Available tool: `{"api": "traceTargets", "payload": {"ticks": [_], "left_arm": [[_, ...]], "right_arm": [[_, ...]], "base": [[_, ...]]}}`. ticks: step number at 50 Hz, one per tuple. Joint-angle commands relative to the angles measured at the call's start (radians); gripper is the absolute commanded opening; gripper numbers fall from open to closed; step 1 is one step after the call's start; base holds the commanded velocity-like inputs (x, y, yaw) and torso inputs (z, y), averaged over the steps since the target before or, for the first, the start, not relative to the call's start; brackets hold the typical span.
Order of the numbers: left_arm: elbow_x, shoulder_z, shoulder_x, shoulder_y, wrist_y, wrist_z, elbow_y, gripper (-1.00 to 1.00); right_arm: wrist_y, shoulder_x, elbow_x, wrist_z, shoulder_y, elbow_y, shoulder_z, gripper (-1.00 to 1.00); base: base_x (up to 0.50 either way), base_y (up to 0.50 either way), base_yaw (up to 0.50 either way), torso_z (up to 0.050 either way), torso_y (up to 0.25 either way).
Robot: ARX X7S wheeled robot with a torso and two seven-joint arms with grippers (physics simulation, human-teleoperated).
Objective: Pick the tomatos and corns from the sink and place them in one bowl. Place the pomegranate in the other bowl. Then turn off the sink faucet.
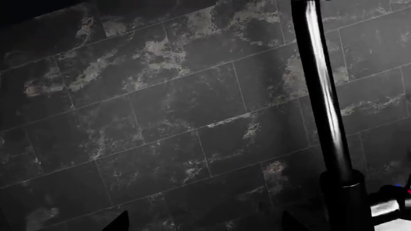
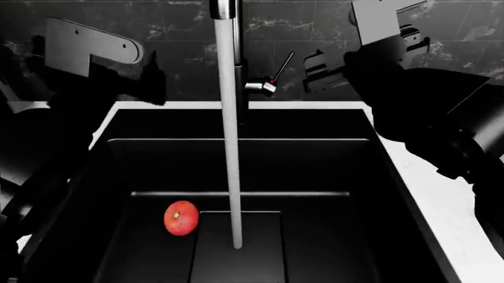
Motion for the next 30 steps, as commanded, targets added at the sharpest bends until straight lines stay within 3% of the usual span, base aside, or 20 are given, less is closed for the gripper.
{"api": "traceTargets", "payload": {"ticks": [1, 8, 14, 26, 30], "left_arm": [[-0.208, 0.0, -0.177, 0.018, -0.209, 0.141, 0.268, 1.0], [-0.324, -0.042, -0.317, 0.061, -0.278, 0.195, 0.412, 1.0], [-0.341, -0.038, -0.398, 0.092, -0.28, 0.247, 0.472, 1.0], [-0.368, -0.036, -0.518, 0.196, -0.201, 0.362, 0.573, 1.0], [-0.397, -0.034, -0.538, 0.203, -0.205, 0.393, 0.591, 1.0]], "right_arm": [[0.174, 0.07, 0.129, 0.049, 0.063, -0.204, 0.011, 1.0], [0.239, 0.113, 0.195, 0.104, 0.093, -0.279, 0.04, 1.0], [0.271, 0.142, 0.239, 0.145, 0.112, -0.316, 0.066, 1.0], [0.26, 0.16, 0.252, 0.163, 0.11, -0.324, 0.09, 1.0], [0.26, 0.16, 0.255, 0.165, 0.111, -0.326, 0.091, 1.0]], "base": [[0.0, 0.0, 0.0, 0.0, 0.0], [0.0, 0.0, 0.0, 0.0, -0.018], [0.0, 0.0, 0.0, 0.0, -0.25], [0.0, 0.0, 0.0, 0.0, -0.25], [0.0, 0.0, 0.0, 0.0, 0.0]]}}
